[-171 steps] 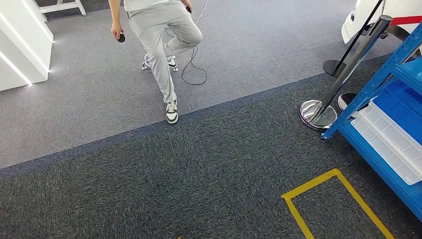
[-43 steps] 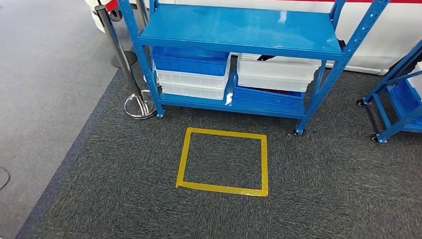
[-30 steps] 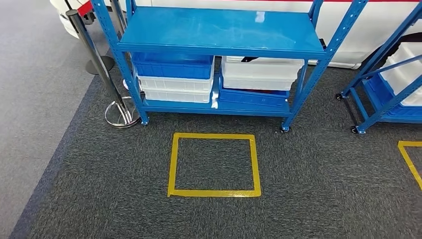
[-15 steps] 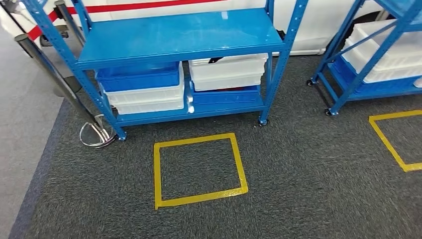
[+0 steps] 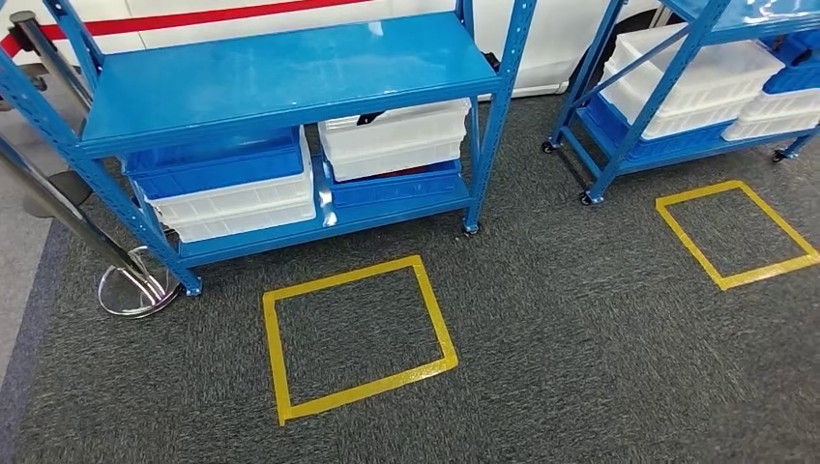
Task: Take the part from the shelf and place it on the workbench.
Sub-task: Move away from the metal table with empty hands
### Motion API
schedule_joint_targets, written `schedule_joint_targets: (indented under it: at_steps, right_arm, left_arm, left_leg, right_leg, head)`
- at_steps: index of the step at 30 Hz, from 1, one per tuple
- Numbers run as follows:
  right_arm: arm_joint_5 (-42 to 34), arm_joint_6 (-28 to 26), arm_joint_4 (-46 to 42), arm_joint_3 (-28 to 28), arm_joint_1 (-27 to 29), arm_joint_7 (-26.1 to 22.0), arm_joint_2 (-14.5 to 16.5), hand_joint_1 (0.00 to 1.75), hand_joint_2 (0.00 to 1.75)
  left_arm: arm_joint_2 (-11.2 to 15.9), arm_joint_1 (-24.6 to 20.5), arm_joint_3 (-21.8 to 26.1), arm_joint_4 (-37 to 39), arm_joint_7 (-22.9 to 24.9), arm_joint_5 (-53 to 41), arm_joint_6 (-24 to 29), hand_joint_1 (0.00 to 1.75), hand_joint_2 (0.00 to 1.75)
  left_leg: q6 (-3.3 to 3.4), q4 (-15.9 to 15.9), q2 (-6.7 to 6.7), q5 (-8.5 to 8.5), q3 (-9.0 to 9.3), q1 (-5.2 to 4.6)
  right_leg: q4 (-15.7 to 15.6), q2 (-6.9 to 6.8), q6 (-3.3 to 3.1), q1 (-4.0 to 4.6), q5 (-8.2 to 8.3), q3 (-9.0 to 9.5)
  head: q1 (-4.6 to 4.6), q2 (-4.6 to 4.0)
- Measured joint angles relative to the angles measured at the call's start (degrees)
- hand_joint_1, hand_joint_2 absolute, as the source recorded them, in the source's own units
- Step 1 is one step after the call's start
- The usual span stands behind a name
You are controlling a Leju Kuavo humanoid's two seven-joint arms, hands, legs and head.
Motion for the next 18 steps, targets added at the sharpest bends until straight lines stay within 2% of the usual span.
schedule_joint_targets:
  at_steps: [1,2,3,4,6,7,8,10,11,13,15,16,17,18]
  right_arm:
    - [0.0,0.0,0.0,0.0,-0.1,0.0,0.0,0.0,0.0]
    - [0.0,-0.1,0.0,0.0,-0.1,0.0,0.0,0.0,0.0]
    - [0.0,-0.1,0.0,0.0,-0.1,0.1,0.0,0.0,0.0]
    - [0.0,-0.2,0.0,0.0,0.0,0.2,0.0,0.0,0.0]
    - [0.0,-0.4,0.0,-0.1,0.0,0.4,0.0,0.0,0.0]
    - [0.0,-0.5,0.0,-0.1,-0.1,0.6,0.0,0.0,0.0]
    - [0.0,-0.5,0.1,-0.2,-0.2,0.7,0.0,0.0,0.0]
    - [0.0,-0.6,0.1,-0.3,-0.2,0.7,0.0,0.0,0.0]
    - [0.1,-0.6,0.1,-0.4,-0.2,0.7,0.0,0.0,0.0]
    - [0.5,-0.3,0.2,-0.5,-0.2,0.2,0.0,0.0,0.0]
    - [0.9,0.3,0.3,-0.5,-0.2,-0.6,0.0,0.0,0.0]
    - [1.0,0.6,0.3,-0.5,-0.2,-0.9,-0.1,0.0,0.0]
    - [1.1,0.8,0.4,-0.5,-0.2,-1.2,-0.1,0.0,0.0]
    - [1.4,1.0,0.5,-0.5,-0.2,-1.4,-0.1,0.0,0.0]
  left_arm:
    - [-0.1,0.1,0.0,-0.1,0.0,0.0,0.0,0.0,1.75]
    - [-0.2,0.2,-0.1,-0.2,0.0,0.0,0.0,0.0,1.75]
    - [-0.3,0.2,-0.1,-0.3,0.0,0.0,0.0,0.0,1.75]
    - [-0.4,0.2,-0.1,-0.4,0.0,-0.1,0.0,0.0,1.75]
    - [-0.8,0.2,-0.2,-0.6,-0.1,-0.1,0.0,0.0,1.75]
    - [-0.9,0.2,-0.3,-0.7,-0.2,-0.1,0.0,0.0,1.31]
    - [-1.1,0.2,-0.3,-0.9,-0.3,-0.1,0.0,0.0,0.87]
    - [-1.3,-0.1,-0.4,-1.1,-0.5,0.2,-0.2,0.0,0.0]
    - [-1.4,-0.2,-0.4,-1.2,-0.6,0.5,-0.4,0.0,0.0]
    - [-1.5,-0.3,-0.3,-1.5,-0.9,1.8,-1.1,0.0,0.0]
    - [-1.5,-0.3,0.0,-2.0,-1.0,2.7,-2.0,0.0,0.0]
    - [-1.6,-0.2,0.1,-2.2,-1.0,2.8,-2.3,0.0,0.0]
    - [-1.7,0.0,0.2,-2.4,-1.0,2.9,-2.5,0.0,0.0]
    - [-1.7,0.1,0.2,-2.7,-1.0,2.9,-2.6,0.0,0.0]
  left_leg:
    - [0.06,0.0,0.78,-0.1,0.03,-0.05]
    - [0.06,0.0,1.51,-0.22,0.1,-0.09]
    - [0.02,0.0,2.19,-0.37,0.22,-0.11]
    - [-0.09,0.0,2.8,-0.55,0.43,-0.11]
    - [-0.49,0.0,3.87,-0.97,1.0,-0.2]
    - [-0.8,0.0,4.31,-1.2,1.24,-0.29]
    - [-1.11,0.0,4.7,-1.39,1.43,-0.38]
    - [-1.74,-0.2,5.47,-1.56,1.89,-0.5]
    - [-2.05,-0.2,5.47,-1.7,2.11,-0.43]
    - [-2.58,1.7,3.7,-3.24,1.55,-0.29]
    - [-2.83,8.2,1.38,-6.83,-1.58,-0.18]
    - [-2.9,12.3,0.93,-8.48,-3.69,-0.17]
    - [-2.93,15.3,0.76,-9.23,-5.43,-0.16]
    - [-2.92,16.4,0.71,-8.77,-6.31,-0.17]
  right_leg:
    - [3.8,-0.6,0.26,-0.12,-1.52,-2.02]
    - [6.2,-0.82,0.42,-0.24,-2.03,-3.32]
    - [6.4,-0.96,0.5,-0.33,-1.4,-3.55]
    - [4.3,-1.23,0.47,-0.38,0.28,-2.5]
    - [-3.7,-2.86,-0.01,-0.15,4.03,1.67]
    - [-7.0,-3.67,-0.41,0.07,5.07,3.33]
    - [-8.7,-4.19,-0.81,0.33,5.38,4.19]
    - [-9.4,-3.72,-1.54,0.64,5.24,4.26]
    - [-9.6,-3.3,-1.89,0.5,5.35,4.35]
    - [-10.2,-2.7,-2.66,0.15,5.63,4.7]
    - [-10.5,-2.22,-3.22,0.08,5.67,4.9]
    - [-10.4,-1.9,-3.38,0.16,5.62,4.91]
    - [-10.4,-1.54,-3.46,0.25,5.53,4.97]
    - [-10.3,-1.16,-3.49,0.32,5.44,5.08]
  head:
    - [0.06,0.0]
    - [0.06,0.0]
    - [0.07,0.0]
    - [0.08,0.0]
    - [0.1,0.0]
    - [0.1,0.0]
    - [0.07,0.0]
    - [0.04,0.0]
    - [0.02,0.0]
    - [-0.09,0.0]
    - [-0.35,0.0]
    - [-0.46,0.0]
    - [-0.49,0.0]
    - [-0.49,0.0]
